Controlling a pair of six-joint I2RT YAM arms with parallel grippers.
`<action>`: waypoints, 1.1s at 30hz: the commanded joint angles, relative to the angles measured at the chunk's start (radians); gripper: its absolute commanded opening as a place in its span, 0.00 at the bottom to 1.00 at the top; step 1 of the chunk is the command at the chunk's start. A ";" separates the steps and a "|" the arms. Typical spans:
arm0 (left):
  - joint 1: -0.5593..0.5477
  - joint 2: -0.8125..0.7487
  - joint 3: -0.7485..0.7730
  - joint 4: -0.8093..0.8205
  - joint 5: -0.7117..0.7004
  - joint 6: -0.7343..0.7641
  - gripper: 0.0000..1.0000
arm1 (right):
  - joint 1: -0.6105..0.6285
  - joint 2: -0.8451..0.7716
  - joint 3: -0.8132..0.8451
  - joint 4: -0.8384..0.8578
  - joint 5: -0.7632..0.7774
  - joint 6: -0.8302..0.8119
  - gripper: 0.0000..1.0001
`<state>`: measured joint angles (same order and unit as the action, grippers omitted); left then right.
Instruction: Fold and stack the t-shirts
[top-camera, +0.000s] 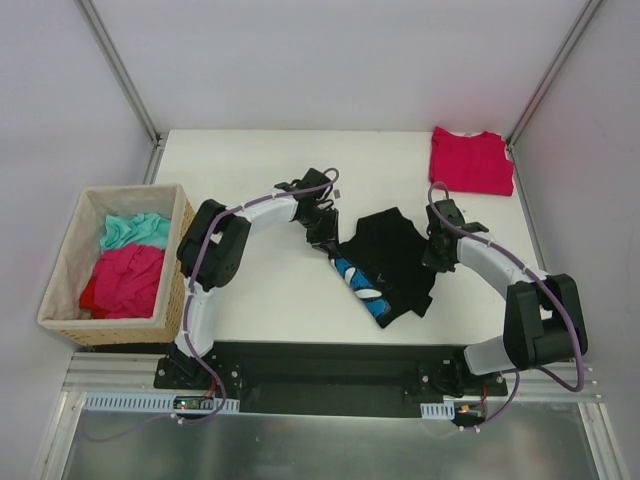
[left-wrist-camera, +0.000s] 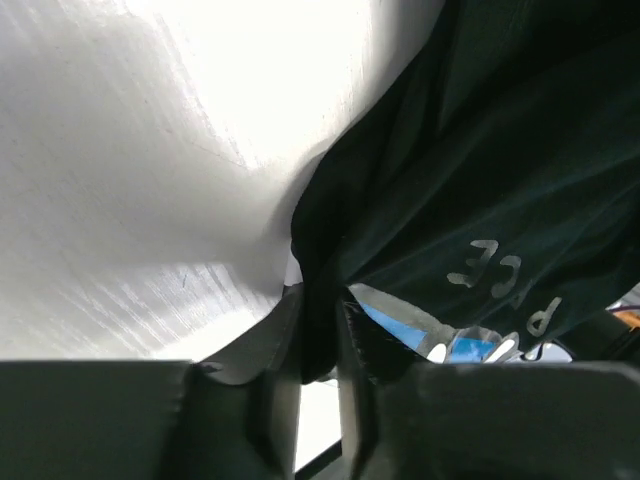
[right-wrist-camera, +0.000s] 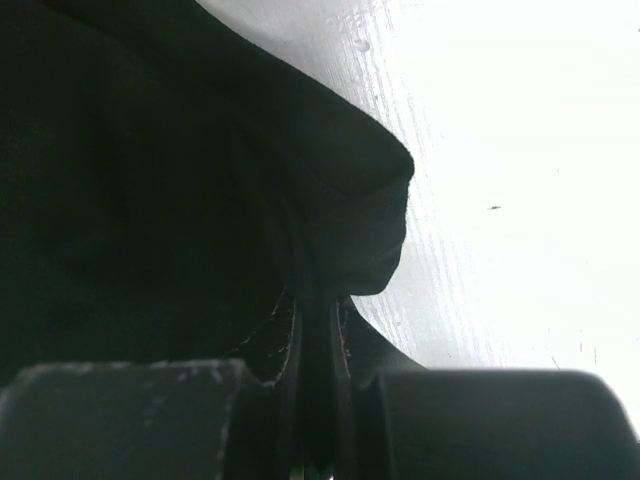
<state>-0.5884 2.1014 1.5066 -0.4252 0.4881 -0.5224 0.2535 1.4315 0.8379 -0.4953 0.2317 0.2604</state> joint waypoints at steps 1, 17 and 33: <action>-0.002 0.008 0.023 -0.004 -0.011 0.009 0.07 | -0.003 -0.036 0.038 -0.028 0.044 0.002 0.01; -0.002 -0.069 0.188 -0.052 0.003 0.041 0.00 | -0.005 -0.111 0.168 -0.112 0.196 0.010 0.01; -0.002 0.152 0.670 -0.119 0.040 0.013 0.00 | -0.054 0.032 0.411 -0.135 0.281 -0.006 0.01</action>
<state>-0.5896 2.1818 2.0323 -0.5201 0.5159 -0.4946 0.2203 1.4124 1.1679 -0.6254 0.4576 0.2684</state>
